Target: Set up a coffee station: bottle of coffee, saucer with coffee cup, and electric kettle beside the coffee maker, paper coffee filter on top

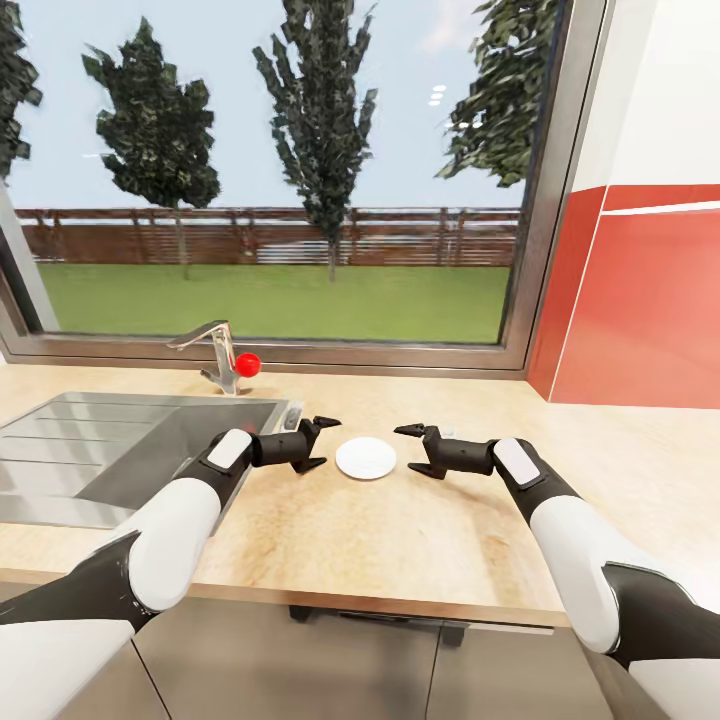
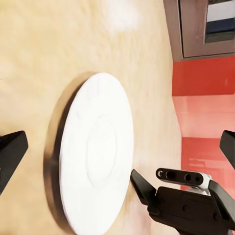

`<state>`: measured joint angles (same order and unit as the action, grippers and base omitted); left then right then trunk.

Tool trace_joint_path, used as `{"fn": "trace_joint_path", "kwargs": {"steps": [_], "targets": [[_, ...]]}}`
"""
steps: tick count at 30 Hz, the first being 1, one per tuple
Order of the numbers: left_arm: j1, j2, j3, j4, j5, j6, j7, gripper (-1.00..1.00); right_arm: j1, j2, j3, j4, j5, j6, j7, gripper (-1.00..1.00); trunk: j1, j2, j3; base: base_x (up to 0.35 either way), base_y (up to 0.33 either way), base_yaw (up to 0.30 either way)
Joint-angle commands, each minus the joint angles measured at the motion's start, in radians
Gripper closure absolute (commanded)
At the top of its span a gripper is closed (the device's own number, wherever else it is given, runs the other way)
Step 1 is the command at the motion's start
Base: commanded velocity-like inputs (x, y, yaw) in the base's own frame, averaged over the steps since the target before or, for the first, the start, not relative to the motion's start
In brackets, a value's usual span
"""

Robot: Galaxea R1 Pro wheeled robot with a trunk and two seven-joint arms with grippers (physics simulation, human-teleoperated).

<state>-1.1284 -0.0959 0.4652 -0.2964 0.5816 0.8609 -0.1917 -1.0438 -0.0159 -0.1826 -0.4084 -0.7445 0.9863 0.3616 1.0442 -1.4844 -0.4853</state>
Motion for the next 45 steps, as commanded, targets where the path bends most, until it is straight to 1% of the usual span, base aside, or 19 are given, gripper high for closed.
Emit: {"fn": "trace_joint_path", "kwargs": {"steps": [1,25,27,31,34,37,41,45], "targets": [[-0.001,-0.001,0.006,-0.001,-0.017,0.003,-0.003,-1.00,-0.001,0.001,-0.006,0.000,0.014,0.005,0.007,-1.00,0.000,-0.001,-0.001,0.000,0.000,0.000],[-0.001,-0.001,0.006,0.000,-0.017,0.001,-0.003,-1.00,-0.001,0.003,-0.007,0.000,0.013,0.002,0.007,-1.00,0.000,-0.001,-0.001,0.039,0.000,0.000],[-0.001,-0.001,0.006,0.000,-0.017,0.001,-0.003,-1.00,-0.001,0.013,-0.007,0.000,0.014,0.003,0.007,-1.00,0.000,-0.001,-0.001,0.007,0.000,0.000],[-0.001,-0.001,0.006,0.000,-0.017,0.001,-0.003,-1.00,-0.001,0.019,-0.006,0.000,0.014,0.002,0.007,-1.00,0.000,-0.001,-0.001,0.002,0.000,0.000],[-0.001,-0.001,0.006,0.000,-0.017,0.001,-0.003,-1.00,-0.001,0.031,-0.006,0.000,0.015,0.002,0.006,-1.00,0.000,-0.001,-0.001,0.000,0.000,0.000],[-0.001,-0.001,0.006,0.000,-0.017,0.001,-0.002,-1.00,-0.001,0.035,-0.006,0.000,0.016,0.002,0.004,-1.00,0.000,-0.001,-0.001,0.000,0.000,0.000],[-0.001,-0.001,0.006,0.000,-0.017,0.001,-0.002,-1.00,-0.001,0.039,-0.006,0.001,0.016,0.002,-0.017,-1.00,0.000,-0.001,-0.001,0.000,0.000,0.000],[-0.001,-0.008,0.006,0.000,-0.017,0.001,-0.002,-1.00,-0.001,0.054,-0.006,0.001,0.016,0.002,-0.035,-1.00,0.000,-0.001,-0.001,0.000,0.000,0.000]]}}
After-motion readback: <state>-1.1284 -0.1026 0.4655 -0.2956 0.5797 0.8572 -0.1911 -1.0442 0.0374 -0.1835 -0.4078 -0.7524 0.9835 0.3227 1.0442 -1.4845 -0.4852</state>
